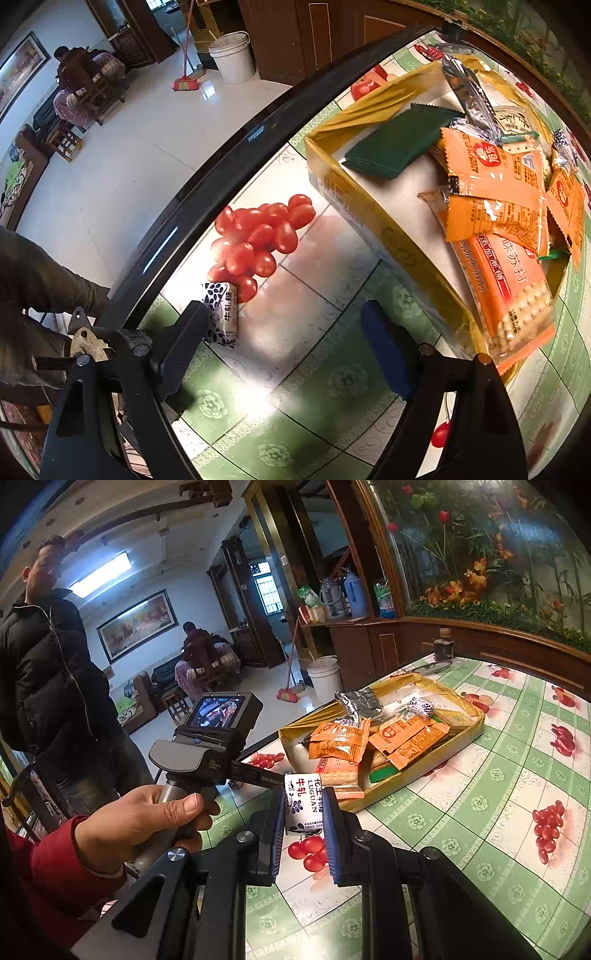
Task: Organize snacks
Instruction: 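Grasp a white nougat candy with the right tool while the left tool grasps another candy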
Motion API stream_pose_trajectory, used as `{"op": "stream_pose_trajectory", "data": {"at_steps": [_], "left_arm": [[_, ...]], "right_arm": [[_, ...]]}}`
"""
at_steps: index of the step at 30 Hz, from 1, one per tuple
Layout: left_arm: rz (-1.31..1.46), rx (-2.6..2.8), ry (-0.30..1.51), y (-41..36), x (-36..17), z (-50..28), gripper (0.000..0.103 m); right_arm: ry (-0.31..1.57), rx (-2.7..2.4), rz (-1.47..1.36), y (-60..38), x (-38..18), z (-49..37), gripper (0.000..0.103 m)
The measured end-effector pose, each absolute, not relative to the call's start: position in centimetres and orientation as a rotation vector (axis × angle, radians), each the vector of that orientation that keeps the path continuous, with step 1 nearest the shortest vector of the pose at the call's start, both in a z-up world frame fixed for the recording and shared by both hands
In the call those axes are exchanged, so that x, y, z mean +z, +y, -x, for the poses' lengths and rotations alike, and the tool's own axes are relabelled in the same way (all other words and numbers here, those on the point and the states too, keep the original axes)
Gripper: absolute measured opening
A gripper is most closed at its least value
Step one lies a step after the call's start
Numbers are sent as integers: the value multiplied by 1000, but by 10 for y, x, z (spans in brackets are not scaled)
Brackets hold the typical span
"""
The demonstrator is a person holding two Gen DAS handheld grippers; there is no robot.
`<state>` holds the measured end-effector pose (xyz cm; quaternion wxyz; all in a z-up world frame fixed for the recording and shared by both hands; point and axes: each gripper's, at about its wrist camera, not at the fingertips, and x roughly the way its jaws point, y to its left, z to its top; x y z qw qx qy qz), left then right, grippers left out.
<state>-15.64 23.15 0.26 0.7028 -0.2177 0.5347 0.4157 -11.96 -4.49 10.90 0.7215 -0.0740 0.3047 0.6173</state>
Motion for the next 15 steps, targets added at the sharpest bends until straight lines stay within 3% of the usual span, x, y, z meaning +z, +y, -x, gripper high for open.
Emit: {"op": "stream_pose_trajectory", "data": {"at_steps": [8, 15], "left_arm": [[304, 856, 1153, 175, 20, 143, 84], [309, 901, 1178, 188, 8, 156, 84]], "right_arm": [[660, 1331, 136, -66, 116, 121, 19], [658, 1317, 122, -76, 118, 121, 19]]}}
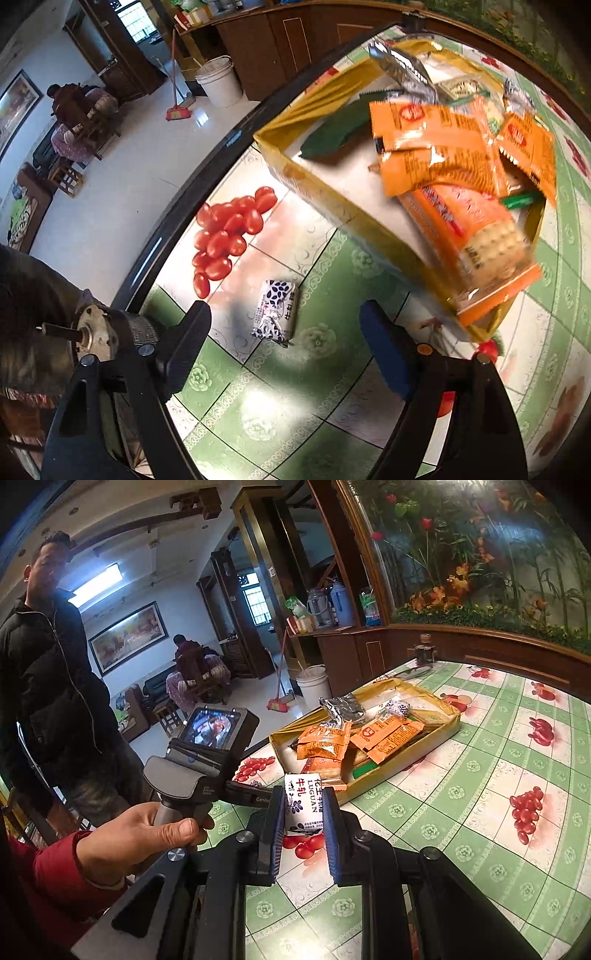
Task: Organize snacks
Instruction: 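Grasp a white nougat candy with the right tool while the left tool grasps another candy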
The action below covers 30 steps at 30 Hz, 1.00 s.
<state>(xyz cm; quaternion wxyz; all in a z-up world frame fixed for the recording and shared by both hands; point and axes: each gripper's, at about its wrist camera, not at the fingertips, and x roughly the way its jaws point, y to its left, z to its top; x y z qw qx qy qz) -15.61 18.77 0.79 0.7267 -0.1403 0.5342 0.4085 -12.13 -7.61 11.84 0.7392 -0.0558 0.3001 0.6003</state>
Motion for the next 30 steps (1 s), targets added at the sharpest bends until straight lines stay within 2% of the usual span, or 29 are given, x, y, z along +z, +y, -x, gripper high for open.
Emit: {"op": "stream_pose_trajectory", "data": {"at_steps": [9, 13, 15, 17, 19, 30], "left_arm": [[185, 835, 1112, 167, 9, 159, 85], [227, 759, 1067, 172, 8, 169, 78], [231, 716, 1061, 177, 7, 168, 61], [247, 666, 1057, 173, 10, 160, 34], [253, 620, 1046, 164, 10, 157, 18], [176, 504, 943, 122, 24, 177, 16]], "right_arm": [[641, 1310, 143, -77, 123, 133, 19], [643, 1298, 151, -76, 123, 134, 19], [646, 1296, 153, -75, 123, 137, 19], [644, 1293, 158, -74, 123, 141, 19], [637, 1287, 157, -74, 123, 143, 19], [625, 1238, 122, -91, 125, 146, 19]]}}
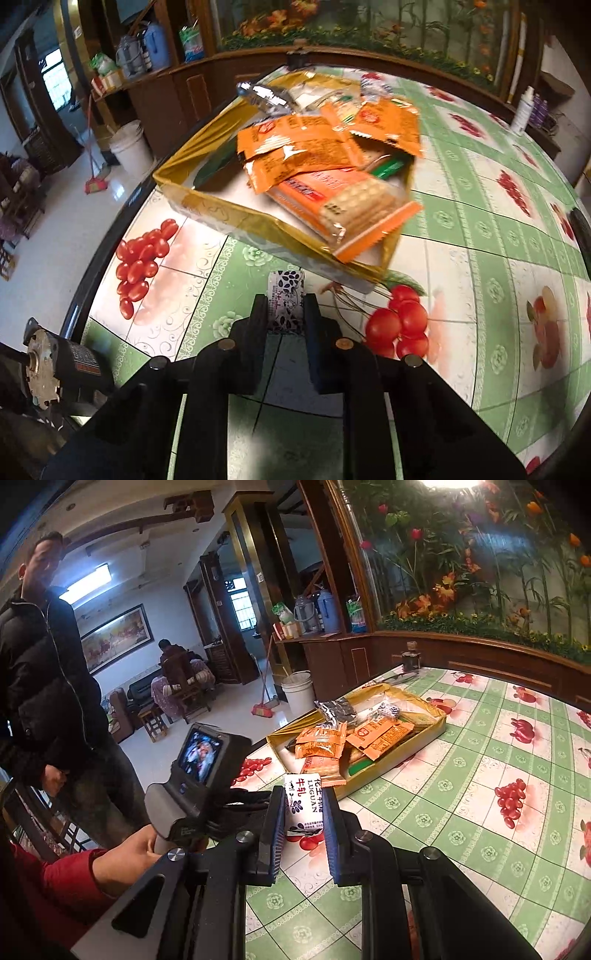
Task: Organize snacks
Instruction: 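Grasp a white nougat candy with the right tool while the left tool grasps another candy, then carry both white candies over the tray with both tools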
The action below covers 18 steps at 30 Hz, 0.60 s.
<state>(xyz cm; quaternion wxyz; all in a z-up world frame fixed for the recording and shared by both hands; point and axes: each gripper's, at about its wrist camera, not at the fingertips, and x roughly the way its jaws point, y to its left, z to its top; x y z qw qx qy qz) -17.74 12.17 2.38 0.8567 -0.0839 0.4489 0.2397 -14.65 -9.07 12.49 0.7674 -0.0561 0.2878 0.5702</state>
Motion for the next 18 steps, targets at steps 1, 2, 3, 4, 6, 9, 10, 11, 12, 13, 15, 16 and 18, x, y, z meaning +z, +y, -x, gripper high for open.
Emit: {"op": "stream_pose_trajectory", "data": {"at_steps": [1, 2, 3, 4, 6, 9, 10, 11, 12, 13, 15, 16, 18], "left_arm": [[168, 497, 928, 119, 26, 181, 16], [176, 470, 908, 119, 28, 186, 16], [174, 468, 901, 117, 29, 189, 16], [169, 465, 885, 115, 31, 193, 16], [169, 462, 865, 112, 36, 197, 16], [161, 475, 834, 107, 51, 195, 16], [153, 481, 824, 104, 57, 193, 16], [141, 492, 818, 102, 62, 190, 16], [133, 500, 810, 101, 66, 187, 16], [126, 507, 805, 100, 69, 184, 16], [117, 510, 798, 96, 75, 176, 16], [111, 509, 794, 94, 77, 174, 16], [99, 504, 785, 87, 83, 168, 16]], "right_arm": [[624, 1233, 113, -93, 125, 147, 19], [623, 1229, 101, -97, 124, 147, 19], [621, 1227, 89, -99, 124, 147, 19], [620, 1224, 80, -101, 123, 147, 19], [620, 1211, 61, -105, 119, 148, 19], [628, 1193, 41, -108, 114, 148, 19], [629, 1185, 36, -109, 113, 147, 19], [629, 1176, 32, -110, 112, 146, 19], [629, 1161, 28, -110, 112, 146, 19], [627, 1144, 27, -112, 112, 144, 19], [623, 1107, 21, -116, 112, 142, 19], [619, 1086, 19, -119, 112, 141, 19], [610, 1039, 21, -124, 113, 140, 19]]}}
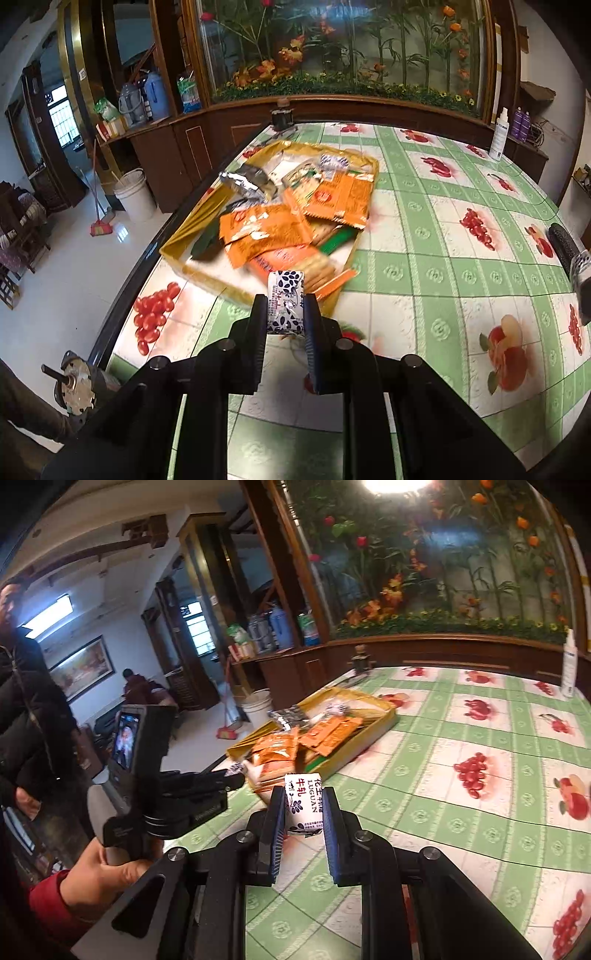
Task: Organize snacks
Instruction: 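Carry both white candies over the tray with both tools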
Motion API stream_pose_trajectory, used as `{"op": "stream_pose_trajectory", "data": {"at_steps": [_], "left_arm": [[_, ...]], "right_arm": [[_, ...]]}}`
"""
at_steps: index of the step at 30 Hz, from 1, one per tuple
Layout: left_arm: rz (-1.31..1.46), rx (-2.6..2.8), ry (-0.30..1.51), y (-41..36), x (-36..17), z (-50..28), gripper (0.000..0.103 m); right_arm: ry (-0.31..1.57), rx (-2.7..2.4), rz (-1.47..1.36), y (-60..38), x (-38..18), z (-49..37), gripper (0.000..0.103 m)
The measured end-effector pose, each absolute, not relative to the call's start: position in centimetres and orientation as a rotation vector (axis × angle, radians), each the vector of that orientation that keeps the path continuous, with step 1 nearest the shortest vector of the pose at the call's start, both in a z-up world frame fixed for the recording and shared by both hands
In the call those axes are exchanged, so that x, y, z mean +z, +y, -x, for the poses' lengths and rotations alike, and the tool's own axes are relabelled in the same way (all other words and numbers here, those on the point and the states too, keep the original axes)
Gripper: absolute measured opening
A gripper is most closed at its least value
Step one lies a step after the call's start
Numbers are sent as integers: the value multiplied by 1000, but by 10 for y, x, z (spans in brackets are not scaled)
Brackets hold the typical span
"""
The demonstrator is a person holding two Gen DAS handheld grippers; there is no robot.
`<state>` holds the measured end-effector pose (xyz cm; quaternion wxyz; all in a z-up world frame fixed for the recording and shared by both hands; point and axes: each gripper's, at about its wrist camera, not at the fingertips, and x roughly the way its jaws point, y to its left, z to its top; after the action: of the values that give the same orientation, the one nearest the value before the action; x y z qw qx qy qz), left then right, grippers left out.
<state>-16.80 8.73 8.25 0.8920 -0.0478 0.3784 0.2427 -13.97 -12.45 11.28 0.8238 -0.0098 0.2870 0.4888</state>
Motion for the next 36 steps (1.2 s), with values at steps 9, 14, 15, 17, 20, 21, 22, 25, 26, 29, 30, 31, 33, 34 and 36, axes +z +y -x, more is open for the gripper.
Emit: {"op": "stream_pose_trajectory", "data": {"at_steps": [9, 14, 15, 17, 20, 21, 22, 25, 26, 29, 30, 31, 33, 34, 36], "left_arm": [[66, 462, 743, 60, 102, 155, 16], [59, 454, 719, 53, 114, 149, 16], [58, 454, 715, 53, 116, 149, 16], [58, 458, 708, 52, 119, 147, 16], [60, 463, 702, 55, 121, 145, 16], [62, 465, 701, 57, 122, 144, 16], [64, 467, 701, 59, 122, 144, 16], [73, 479, 701, 66, 121, 141, 16], [78, 484, 701, 70, 121, 140, 16], [105, 514, 707, 90, 118, 136, 16], [114, 523, 710, 97, 117, 134, 16], [124, 535, 713, 105, 116, 132, 16], [145, 563, 721, 125, 112, 126, 16], [154, 573, 727, 133, 109, 123, 16], [174, 591, 744, 150, 103, 112, 16]], "right_arm": [[591, 930, -2, -149, 120, 132, 19], [578, 904, -10, -154, 127, 129, 19], [576, 900, -11, -154, 128, 127, 19], [570, 893, -10, -153, 131, 126, 19], [564, 891, -11, -148, 135, 123, 19], [562, 895, -10, -145, 136, 121, 19], [562, 900, -9, -141, 138, 119, 19], [560, 927, -13, -128, 140, 109, 19], [565, 940, -20, -122, 140, 103, 19], [597, 980, -46, -97, 137, 79, 19], [605, 989, -51, -89, 136, 72, 19], [618, 1000, -54, -78, 134, 63, 19], [644, 1014, -47, -52, 129, 44, 19], [661, 1023, -47, -39, 125, 35, 19], [696, 1030, -41, -10, 117, 16, 19]]}}
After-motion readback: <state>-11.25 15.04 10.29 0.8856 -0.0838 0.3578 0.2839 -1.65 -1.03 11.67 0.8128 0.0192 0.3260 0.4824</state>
